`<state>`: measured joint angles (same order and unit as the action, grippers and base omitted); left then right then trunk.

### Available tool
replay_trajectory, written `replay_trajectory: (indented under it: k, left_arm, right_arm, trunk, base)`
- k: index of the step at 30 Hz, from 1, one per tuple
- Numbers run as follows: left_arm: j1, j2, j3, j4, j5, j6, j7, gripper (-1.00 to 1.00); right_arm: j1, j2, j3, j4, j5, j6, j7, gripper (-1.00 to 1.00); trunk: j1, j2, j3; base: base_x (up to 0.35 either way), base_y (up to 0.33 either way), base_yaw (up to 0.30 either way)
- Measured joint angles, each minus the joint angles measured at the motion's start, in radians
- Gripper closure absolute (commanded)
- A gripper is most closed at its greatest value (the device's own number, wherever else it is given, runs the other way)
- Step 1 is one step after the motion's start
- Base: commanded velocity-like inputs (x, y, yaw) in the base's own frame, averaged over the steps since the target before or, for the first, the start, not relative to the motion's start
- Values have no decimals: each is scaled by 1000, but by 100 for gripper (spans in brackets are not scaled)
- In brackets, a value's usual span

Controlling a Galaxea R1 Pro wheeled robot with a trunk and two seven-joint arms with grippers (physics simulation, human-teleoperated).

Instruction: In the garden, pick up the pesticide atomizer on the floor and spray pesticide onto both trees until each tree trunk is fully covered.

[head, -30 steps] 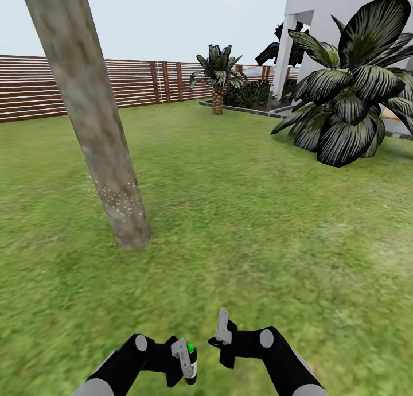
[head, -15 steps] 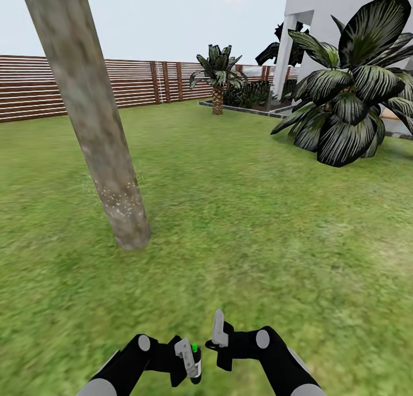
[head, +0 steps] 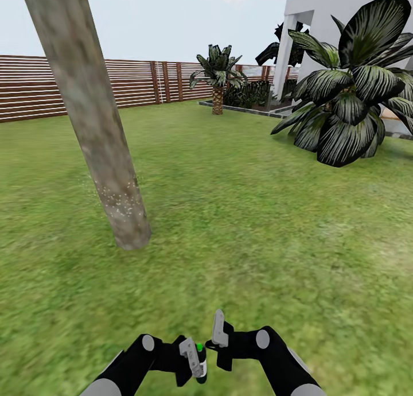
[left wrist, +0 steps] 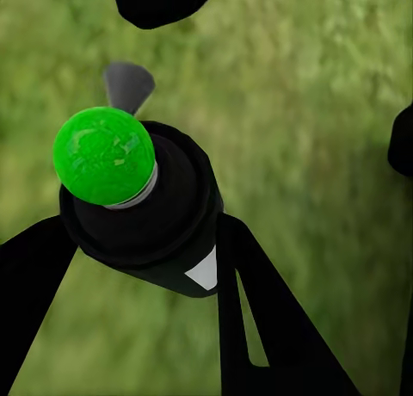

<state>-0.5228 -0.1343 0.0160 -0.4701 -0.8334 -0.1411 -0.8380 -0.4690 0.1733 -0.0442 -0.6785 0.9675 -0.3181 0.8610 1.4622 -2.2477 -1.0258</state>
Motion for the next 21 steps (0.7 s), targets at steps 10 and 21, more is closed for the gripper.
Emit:
replay_trajectory:
  k: [10,21]
  left_arm:
    - [0,0,0,0,46,-7,-3,100]
    - [0,4,-1,2,45,-24,-11,100]
  right_arm:
    - [0,0,0,0,0,0,0,100]
    - [0,0,0,1,0,0,-1,100]
  trunk:
    - [0,0,0]
    - [0,0,0]
  base:
    - [0,0,0]
    - [0,0,0]
